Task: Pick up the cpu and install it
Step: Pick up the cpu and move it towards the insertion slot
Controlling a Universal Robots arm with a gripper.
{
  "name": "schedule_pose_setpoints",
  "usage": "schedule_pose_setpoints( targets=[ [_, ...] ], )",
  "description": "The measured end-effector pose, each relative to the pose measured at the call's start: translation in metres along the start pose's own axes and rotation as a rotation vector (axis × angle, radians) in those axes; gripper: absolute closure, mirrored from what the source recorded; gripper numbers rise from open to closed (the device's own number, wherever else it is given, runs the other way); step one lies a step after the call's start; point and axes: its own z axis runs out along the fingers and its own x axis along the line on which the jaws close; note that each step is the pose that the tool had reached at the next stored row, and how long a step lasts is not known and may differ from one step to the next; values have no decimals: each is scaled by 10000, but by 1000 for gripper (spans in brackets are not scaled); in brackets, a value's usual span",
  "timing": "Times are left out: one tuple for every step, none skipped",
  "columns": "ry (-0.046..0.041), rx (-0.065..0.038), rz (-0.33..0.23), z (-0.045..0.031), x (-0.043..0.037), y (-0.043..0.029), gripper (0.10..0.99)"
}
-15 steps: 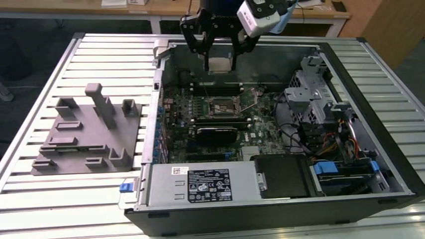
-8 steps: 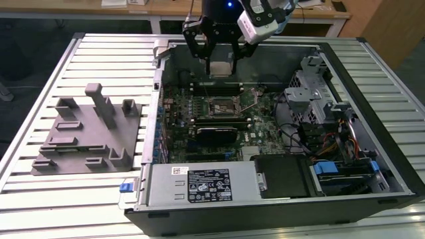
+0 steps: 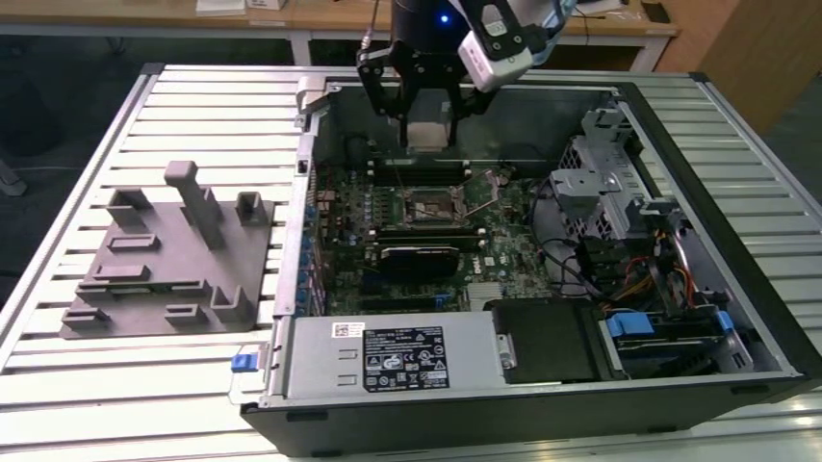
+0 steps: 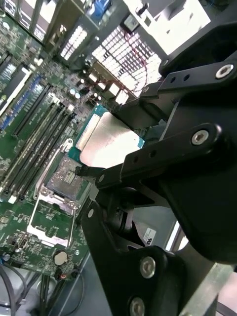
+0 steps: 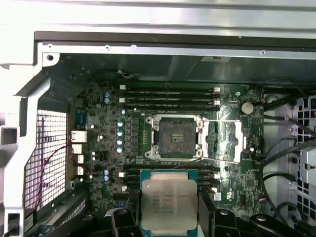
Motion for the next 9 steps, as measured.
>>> schedule_pose_setpoints(
  targets=[
    [1,2,-1,17,-2,12,541],
    [1,2,-3,35,-4,23,541],
    [0,3,-4,53,-6,34,541],
    [1,4,-4,70,-7,43,541],
    [1,6,-5,87,-8,52,541],
    [1,7,-5,104,-9,60,541],
    [1,9,-6,121,-11,70,541],
    [0,9,-6,139,-13,80,541],
    [0,10,-7,157,-17,91,541]
  ],
)
